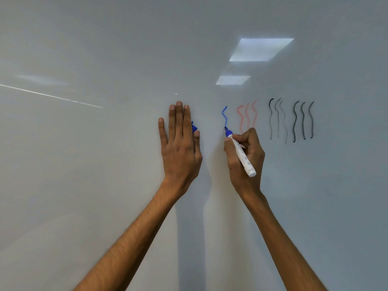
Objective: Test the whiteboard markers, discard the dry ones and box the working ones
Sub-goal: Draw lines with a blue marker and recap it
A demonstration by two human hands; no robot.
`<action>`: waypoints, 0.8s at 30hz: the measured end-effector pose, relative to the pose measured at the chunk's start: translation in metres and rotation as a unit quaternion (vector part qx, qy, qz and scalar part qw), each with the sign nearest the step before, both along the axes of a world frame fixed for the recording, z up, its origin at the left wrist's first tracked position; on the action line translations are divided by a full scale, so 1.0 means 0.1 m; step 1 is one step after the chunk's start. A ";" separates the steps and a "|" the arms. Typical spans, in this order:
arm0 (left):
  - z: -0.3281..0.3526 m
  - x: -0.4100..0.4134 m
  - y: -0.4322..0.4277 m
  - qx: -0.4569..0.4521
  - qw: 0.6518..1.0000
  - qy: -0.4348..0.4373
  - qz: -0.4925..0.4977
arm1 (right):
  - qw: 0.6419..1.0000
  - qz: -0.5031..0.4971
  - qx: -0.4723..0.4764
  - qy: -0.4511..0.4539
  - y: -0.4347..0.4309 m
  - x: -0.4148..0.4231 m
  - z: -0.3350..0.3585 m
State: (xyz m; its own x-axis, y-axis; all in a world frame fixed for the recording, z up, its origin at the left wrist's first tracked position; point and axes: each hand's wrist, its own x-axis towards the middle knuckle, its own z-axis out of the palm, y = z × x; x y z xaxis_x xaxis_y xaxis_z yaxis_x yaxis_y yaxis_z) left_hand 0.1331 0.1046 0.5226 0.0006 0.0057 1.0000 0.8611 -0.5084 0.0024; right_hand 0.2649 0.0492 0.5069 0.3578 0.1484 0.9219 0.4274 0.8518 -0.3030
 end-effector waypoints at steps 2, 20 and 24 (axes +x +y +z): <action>-0.01 0.00 0.00 0.000 1.000 0.000 -0.003 | 1.000 0.005 -0.011 0.008 -0.03 0.02 -0.06; -0.13 -0.02 -0.02 -0.010 1.000 0.005 -0.015 | 0.999 0.017 -0.032 0.032 -0.26 0.00 -0.08; -0.15 -0.03 -0.03 -0.007 1.000 0.008 -0.013 | 0.998 0.015 -0.022 0.050 -0.22 0.05 0.29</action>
State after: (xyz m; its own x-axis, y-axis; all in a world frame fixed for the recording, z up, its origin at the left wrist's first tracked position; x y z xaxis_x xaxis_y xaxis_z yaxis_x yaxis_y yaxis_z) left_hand 0.1304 0.1017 0.5078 0.0171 0.0197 0.9997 0.8471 -0.5314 -0.0040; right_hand 0.2697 0.0272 0.5356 0.4416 0.2005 0.8745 0.3674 0.8488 -0.3801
